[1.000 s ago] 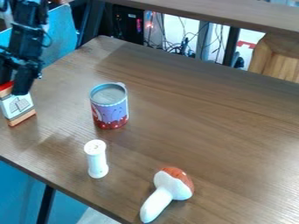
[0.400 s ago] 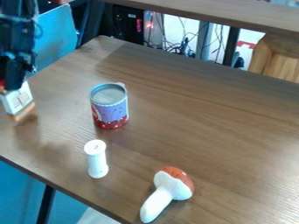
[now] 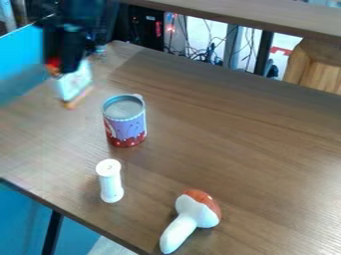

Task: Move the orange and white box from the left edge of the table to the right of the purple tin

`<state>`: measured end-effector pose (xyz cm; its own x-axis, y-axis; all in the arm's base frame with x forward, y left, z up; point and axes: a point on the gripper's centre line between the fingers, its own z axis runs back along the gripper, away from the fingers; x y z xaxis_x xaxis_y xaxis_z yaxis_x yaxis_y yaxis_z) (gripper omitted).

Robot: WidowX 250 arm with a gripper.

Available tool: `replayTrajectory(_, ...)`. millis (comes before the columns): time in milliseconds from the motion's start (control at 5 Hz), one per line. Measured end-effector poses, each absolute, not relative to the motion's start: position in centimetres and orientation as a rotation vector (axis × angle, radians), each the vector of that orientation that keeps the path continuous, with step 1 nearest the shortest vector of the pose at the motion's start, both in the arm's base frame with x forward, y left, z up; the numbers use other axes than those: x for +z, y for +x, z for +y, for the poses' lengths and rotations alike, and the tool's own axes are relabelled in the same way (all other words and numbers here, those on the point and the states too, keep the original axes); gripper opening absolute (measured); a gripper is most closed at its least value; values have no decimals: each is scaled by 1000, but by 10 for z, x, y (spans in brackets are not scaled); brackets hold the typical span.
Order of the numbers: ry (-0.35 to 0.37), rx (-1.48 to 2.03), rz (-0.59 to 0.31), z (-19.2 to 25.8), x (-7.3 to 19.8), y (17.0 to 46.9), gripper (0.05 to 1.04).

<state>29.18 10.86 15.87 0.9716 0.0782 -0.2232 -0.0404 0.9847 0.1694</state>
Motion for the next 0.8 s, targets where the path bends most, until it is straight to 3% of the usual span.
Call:
replayTrajectory(200,167,26,215,58,178,307,380)
replayTrajectory(600,165,-128,251,-21,178,329,380)
replayTrajectory(800,170,-149,330,-26,172,329,380)
